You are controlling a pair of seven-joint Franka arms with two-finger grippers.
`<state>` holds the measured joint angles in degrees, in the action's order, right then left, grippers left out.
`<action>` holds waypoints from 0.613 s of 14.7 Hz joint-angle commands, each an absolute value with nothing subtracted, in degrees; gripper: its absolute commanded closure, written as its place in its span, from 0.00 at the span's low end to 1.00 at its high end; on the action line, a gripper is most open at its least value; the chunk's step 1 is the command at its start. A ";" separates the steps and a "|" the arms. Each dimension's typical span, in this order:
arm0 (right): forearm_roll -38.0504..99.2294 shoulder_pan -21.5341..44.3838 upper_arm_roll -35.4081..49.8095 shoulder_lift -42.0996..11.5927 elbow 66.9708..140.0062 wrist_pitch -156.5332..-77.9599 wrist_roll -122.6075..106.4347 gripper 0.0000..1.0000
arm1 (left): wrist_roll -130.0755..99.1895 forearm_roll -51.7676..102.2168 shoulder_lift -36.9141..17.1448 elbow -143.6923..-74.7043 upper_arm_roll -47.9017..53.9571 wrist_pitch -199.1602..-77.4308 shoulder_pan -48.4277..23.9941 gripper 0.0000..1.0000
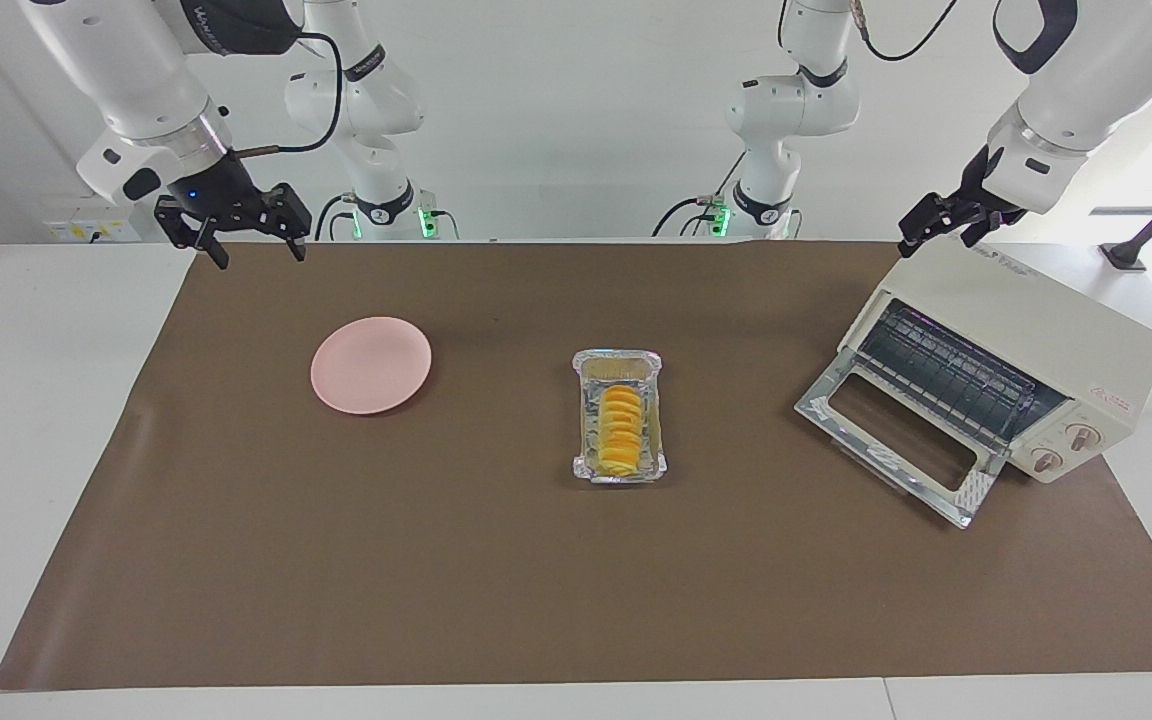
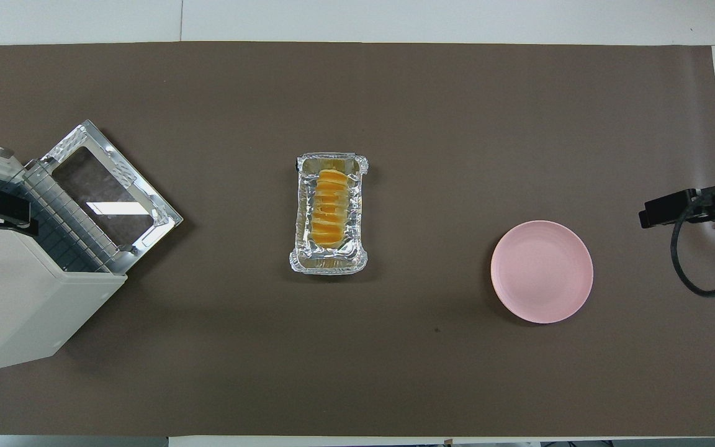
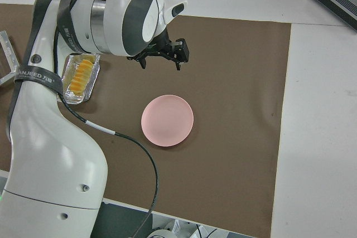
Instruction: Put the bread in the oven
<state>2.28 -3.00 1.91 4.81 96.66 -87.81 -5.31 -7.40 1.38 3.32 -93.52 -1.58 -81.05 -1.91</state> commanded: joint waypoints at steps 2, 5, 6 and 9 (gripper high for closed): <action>2.46 -3.96 2.64 5.98 97.65 -87.89 -5.71 0.00 | -7.47 1.76 4.83 -95.19 -1.67 -80.95 -1.76 0.00; 2.46 -3.96 2.64 5.98 97.65 -87.89 -5.71 0.00 | -7.30 1.76 4.92 -94.92 -1.58 -80.77 -2.19 0.00; 2.46 -3.96 2.64 5.98 97.65 -87.89 -5.71 0.00 | -7.64 1.76 5.01 -94.83 -1.32 -81.29 -2.63 0.00; 2.46 -3.96 2.64 5.98 97.65 -87.89 -5.71 0.00 | -10.27 1.93 4.66 -95.10 0.18 -91.46 -6.48 0.00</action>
